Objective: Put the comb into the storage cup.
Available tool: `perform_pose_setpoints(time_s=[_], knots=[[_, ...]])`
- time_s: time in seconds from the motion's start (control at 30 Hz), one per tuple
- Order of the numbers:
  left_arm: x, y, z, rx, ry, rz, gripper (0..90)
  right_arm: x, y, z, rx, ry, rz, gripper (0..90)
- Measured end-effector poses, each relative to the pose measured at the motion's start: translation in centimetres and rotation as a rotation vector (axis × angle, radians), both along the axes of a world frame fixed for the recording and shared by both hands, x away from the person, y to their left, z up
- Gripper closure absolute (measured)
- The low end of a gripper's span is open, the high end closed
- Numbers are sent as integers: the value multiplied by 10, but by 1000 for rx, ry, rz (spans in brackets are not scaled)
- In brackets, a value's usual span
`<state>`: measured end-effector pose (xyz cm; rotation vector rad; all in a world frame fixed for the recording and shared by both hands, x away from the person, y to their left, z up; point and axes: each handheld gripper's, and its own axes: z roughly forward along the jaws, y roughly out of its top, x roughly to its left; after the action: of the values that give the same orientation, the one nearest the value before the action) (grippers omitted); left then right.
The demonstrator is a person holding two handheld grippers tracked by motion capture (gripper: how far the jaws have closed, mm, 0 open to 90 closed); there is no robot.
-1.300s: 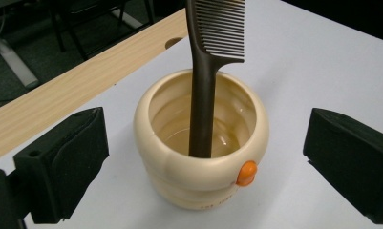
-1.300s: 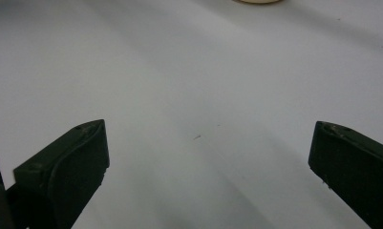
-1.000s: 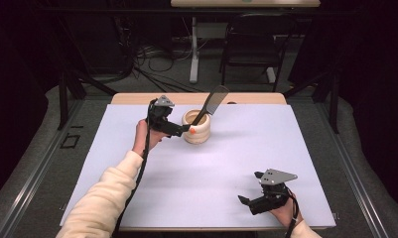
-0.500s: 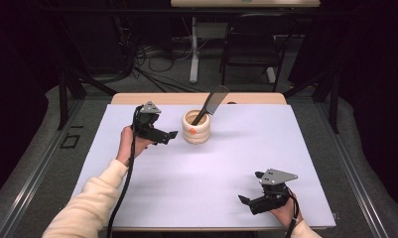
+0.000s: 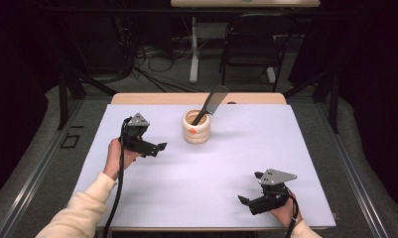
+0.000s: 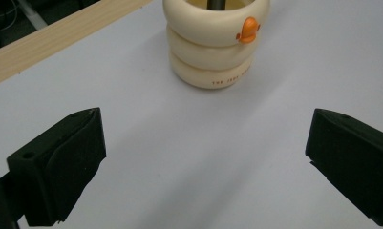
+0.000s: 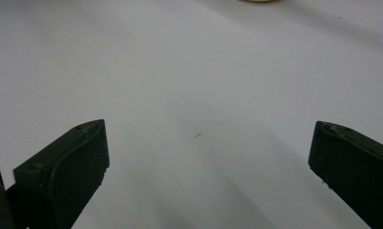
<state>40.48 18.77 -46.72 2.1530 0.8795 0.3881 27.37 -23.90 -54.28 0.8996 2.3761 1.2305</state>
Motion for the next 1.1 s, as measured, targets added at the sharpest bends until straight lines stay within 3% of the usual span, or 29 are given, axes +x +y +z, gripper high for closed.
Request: perform_pose_setpoints(time_s=[0.5, 0.63, 0.77, 1.1], knots=[[-32, 26, -16, -8, 15, 35, 0, -1, 1, 1, 0, -2, 4, 0], [-41, 36, -22, -51, 12, 49, 0, 0, 1, 1, -4, 0, 5, 0], [-46, 46, -26, -59, 3, 81, 0, -1, 1, 1, -1, -4, 6, 0], [-71, 62, -36, -55, 14, 102, 0, -1, 1, 1, -2, -5, 5, 0]])
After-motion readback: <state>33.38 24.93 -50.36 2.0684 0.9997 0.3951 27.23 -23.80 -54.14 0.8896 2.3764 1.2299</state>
